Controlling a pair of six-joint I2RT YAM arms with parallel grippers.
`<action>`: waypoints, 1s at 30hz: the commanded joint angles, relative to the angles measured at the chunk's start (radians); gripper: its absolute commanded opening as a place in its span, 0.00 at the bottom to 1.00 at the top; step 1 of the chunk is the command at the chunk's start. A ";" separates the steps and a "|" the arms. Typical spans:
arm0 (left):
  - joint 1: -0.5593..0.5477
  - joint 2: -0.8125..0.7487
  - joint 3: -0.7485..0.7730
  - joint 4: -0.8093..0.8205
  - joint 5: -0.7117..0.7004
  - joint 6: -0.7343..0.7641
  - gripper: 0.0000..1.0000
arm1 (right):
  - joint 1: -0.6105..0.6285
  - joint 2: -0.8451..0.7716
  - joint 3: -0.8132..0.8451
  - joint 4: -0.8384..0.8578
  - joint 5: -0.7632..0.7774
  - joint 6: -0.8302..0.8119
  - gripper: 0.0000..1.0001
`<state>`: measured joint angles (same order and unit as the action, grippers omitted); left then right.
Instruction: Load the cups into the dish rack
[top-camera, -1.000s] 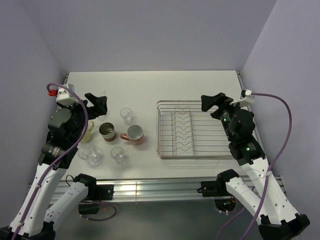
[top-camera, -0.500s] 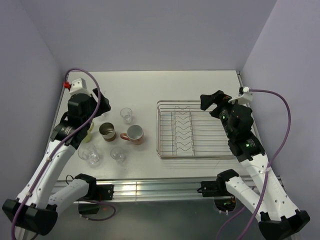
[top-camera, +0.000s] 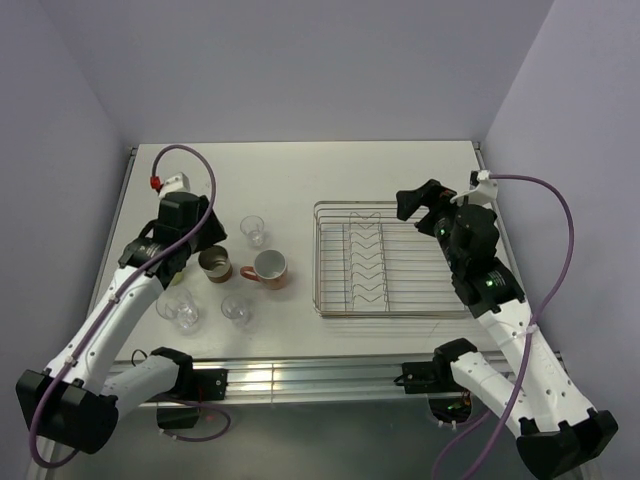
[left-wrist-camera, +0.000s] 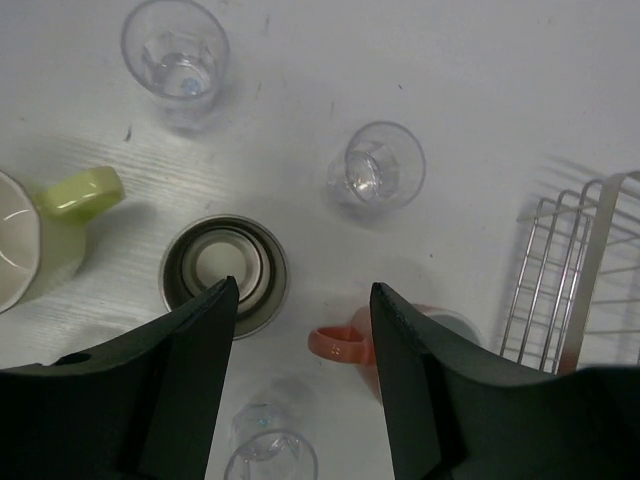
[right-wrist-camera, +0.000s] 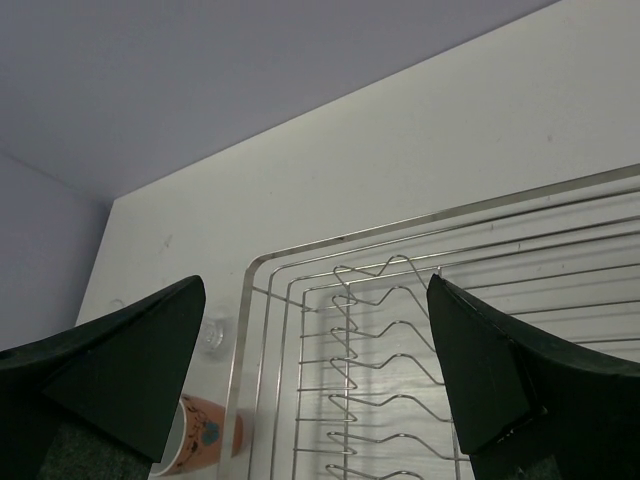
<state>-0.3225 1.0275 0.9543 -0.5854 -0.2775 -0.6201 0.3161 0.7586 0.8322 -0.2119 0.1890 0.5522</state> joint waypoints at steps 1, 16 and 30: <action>-0.061 0.016 0.003 0.016 0.064 -0.010 0.61 | -0.002 0.004 0.025 0.008 -0.005 -0.012 0.99; -0.288 0.223 0.061 -0.030 0.005 -0.033 0.51 | -0.003 0.021 0.022 0.000 0.009 -0.026 0.99; -0.302 0.332 0.049 -0.027 -0.009 -0.044 0.44 | -0.002 0.033 0.025 -0.012 0.023 -0.034 0.99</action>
<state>-0.6197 1.3510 0.9863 -0.6186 -0.2611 -0.6495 0.3161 0.7898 0.8322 -0.2321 0.1944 0.5335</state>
